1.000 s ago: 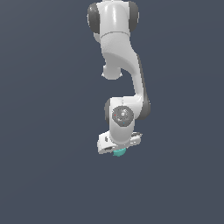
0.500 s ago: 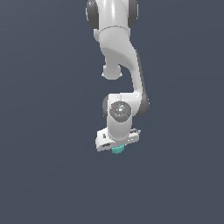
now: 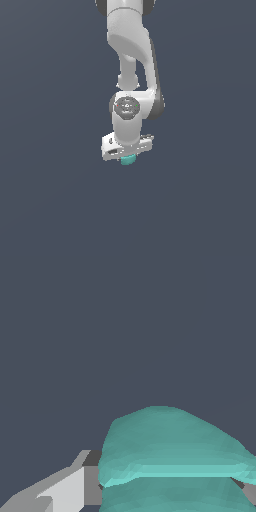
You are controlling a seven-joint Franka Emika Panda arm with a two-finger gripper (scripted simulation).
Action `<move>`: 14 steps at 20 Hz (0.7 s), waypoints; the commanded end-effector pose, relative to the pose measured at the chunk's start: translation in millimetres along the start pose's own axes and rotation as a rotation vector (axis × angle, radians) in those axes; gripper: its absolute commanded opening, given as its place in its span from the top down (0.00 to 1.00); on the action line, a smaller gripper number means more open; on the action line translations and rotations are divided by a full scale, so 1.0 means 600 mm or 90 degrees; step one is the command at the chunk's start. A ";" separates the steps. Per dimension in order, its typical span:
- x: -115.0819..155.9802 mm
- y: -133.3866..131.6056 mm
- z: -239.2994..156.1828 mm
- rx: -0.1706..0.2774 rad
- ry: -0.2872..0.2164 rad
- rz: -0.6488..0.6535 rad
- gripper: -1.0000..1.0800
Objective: Pick up the object and move it to a goal position.
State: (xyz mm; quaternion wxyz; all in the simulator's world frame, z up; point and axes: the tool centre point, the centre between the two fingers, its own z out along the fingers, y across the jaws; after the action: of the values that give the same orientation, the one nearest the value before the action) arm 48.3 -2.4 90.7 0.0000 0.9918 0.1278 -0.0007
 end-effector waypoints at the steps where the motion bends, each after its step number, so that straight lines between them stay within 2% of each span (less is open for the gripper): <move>1: -0.025 0.012 -0.026 0.000 0.001 0.000 1.00; 14: -0.168 0.083 -0.178 0.000 0.001 0.001 1.00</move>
State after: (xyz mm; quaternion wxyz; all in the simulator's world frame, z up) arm -27.4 -68.8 186.5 0.0000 0.9919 0.1274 -0.0002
